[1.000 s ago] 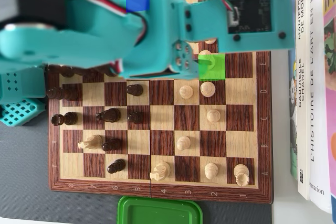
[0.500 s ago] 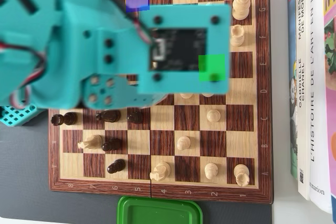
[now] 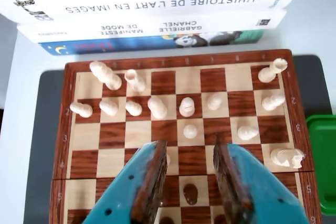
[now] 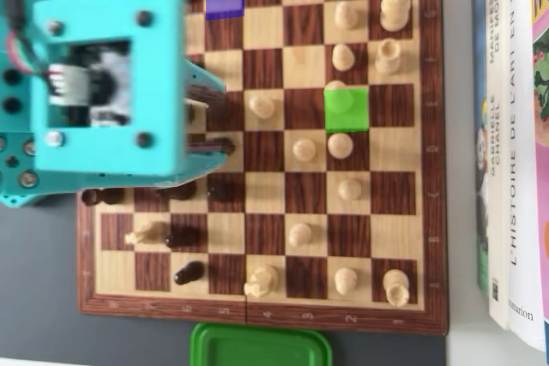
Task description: Play chess
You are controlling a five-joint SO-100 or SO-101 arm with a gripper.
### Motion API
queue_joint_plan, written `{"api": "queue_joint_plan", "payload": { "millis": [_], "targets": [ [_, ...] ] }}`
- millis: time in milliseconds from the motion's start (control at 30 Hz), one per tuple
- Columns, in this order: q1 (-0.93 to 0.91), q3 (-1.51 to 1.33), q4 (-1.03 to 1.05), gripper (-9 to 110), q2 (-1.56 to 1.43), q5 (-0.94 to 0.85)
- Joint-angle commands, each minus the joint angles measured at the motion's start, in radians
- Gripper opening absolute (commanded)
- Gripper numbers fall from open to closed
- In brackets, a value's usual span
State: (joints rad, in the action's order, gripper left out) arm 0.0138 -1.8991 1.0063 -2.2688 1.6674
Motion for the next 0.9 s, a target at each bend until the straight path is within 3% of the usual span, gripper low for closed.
{"api": "queue_joint_plan", "payload": {
  "millis": [0, 867],
  "targets": [
    [-0.009, -0.06, -0.109, 14, -0.091, -0.003],
    [-0.014, -0.85, -1.063, 14, -0.736, -0.006]
  ]
}}
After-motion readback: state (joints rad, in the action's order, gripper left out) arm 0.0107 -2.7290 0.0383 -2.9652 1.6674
